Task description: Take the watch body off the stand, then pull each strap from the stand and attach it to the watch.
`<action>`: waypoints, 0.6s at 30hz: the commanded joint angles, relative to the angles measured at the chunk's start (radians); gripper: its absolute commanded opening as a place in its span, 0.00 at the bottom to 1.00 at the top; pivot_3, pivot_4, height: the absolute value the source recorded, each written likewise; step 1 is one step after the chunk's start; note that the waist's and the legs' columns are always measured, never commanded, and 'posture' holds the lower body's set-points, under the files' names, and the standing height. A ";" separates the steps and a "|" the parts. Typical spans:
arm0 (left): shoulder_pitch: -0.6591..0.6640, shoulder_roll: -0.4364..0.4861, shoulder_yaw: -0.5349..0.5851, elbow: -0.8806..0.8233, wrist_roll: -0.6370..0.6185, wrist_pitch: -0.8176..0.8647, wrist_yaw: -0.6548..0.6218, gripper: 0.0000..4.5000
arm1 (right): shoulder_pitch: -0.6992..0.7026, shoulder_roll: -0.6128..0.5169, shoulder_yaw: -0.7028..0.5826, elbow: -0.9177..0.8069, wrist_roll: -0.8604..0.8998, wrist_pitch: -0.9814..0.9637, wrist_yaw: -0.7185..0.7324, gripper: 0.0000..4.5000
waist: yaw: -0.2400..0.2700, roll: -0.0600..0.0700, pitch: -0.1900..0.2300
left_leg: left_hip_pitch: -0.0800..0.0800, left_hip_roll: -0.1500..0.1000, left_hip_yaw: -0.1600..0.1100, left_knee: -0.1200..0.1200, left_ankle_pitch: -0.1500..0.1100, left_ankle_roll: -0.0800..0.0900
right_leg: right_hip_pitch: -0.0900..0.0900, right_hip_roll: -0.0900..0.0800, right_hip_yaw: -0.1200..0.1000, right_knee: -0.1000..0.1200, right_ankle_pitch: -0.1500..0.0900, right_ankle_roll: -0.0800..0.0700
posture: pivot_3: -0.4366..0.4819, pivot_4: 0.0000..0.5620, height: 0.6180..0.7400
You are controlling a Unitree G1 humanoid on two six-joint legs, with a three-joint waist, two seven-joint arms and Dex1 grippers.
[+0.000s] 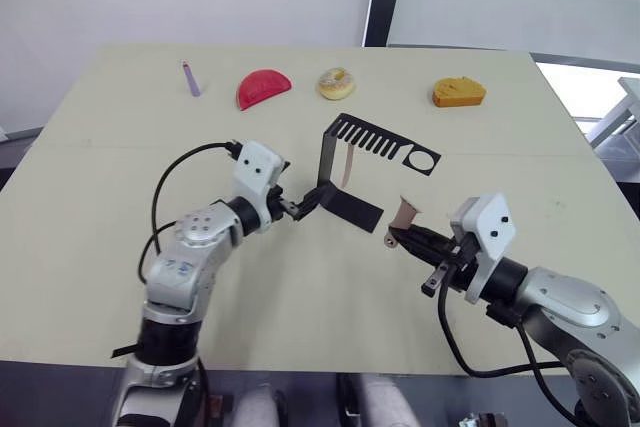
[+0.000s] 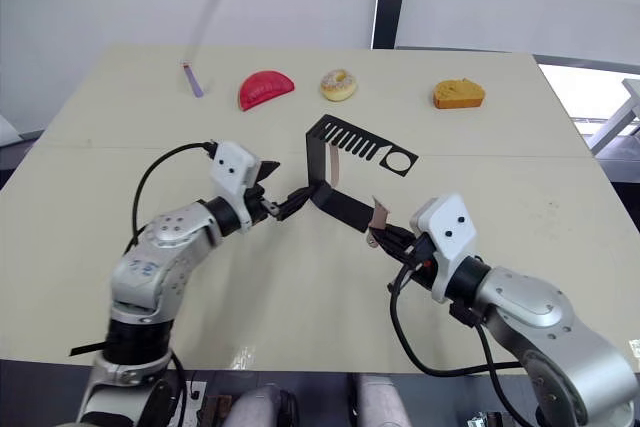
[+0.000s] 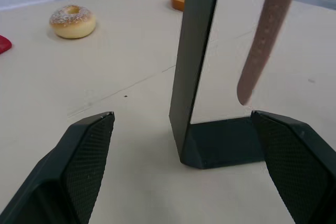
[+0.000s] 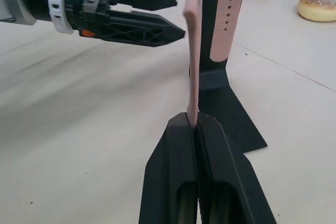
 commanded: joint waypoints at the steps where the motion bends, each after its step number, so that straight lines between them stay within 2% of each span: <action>1: 0.001 0.095 0.108 -0.007 -0.218 0.063 -0.221 0.99 | -0.017 -0.030 -0.062 0.024 0.112 -0.014 0.075 0.00 | 0.001 0.000 0.000 | 0.000 0.000 0.000 0.000 0.000 0.000 | 0.000 0.000 0.000 0.000 0.000 0.000 | 0.48 0.27 0.98; 4: -0.039 0.189 0.161 0.029 -0.418 0.180 -0.396 0.99 | -0.044 -0.061 -0.085 0.079 0.251 0.021 0.133 0.00 | 0.001 0.000 0.000 | 0.000 0.000 -0.001 0.000 0.000 0.000 | 0.000 0.000 -0.001 0.000 0.000 0.000 | 0.48 0.27 0.98; 7: -0.114 0.173 0.148 0.089 -0.506 0.225 -0.429 0.99 | -0.108 -0.085 -0.087 0.145 0.432 0.067 0.163 0.00 | 0.006 -0.001 0.001 | -0.001 -0.001 -0.001 0.001 0.000 0.001 | 0.000 0.000 -0.001 -0.001 0.000 0.000 | 0.48 0.27 0.98; 11: -0.183 0.112 0.080 0.143 -0.553 0.245 -0.454 0.99 | -0.205 -0.095 -0.025 0.218 0.526 0.101 0.161 0.00 | 0.003 -0.001 0.000 | -0.001 -0.001 -0.002 0.000 0.000 0.002 | 0.001 -0.001 -0.001 -0.002 0.000 0.000 | 0.48 0.27 0.98; 14: -0.198 0.055 0.045 0.157 -0.556 0.229 -0.439 0.81 | -0.247 -0.093 0.009 0.256 0.567 0.116 0.156 0.00 | 0.000 -0.001 0.001 | -0.002 -0.001 -0.002 0.000 0.000 0.002 | 0.001 -0.001 -0.001 -0.003 0.000 0.001 | 0.48 0.27 0.98; 16: -0.210 0.016 0.017 0.164 -0.560 0.230 -0.427 0.60 | -0.268 -0.089 0.032 0.276 0.580 0.122 0.148 0.00 | 0.001 -0.001 0.001 | -0.002 0.000 -0.002 0.000 0.000 0.001 | 0.000 0.000 -0.001 -0.003 0.000 0.001 | 0.48 0.27 0.98; 18: -0.216 -0.012 0.006 0.168 -0.567 0.233 -0.418 0.60 | -0.286 -0.084 0.050 0.297 0.585 0.127 0.134 0.00 | 0.002 -0.001 0.001 | -0.002 0.000 -0.002 0.000 0.000 0.001 | 0.000 0.000 -0.001 -0.003 0.000 0.001 | 0.48 0.27 0.98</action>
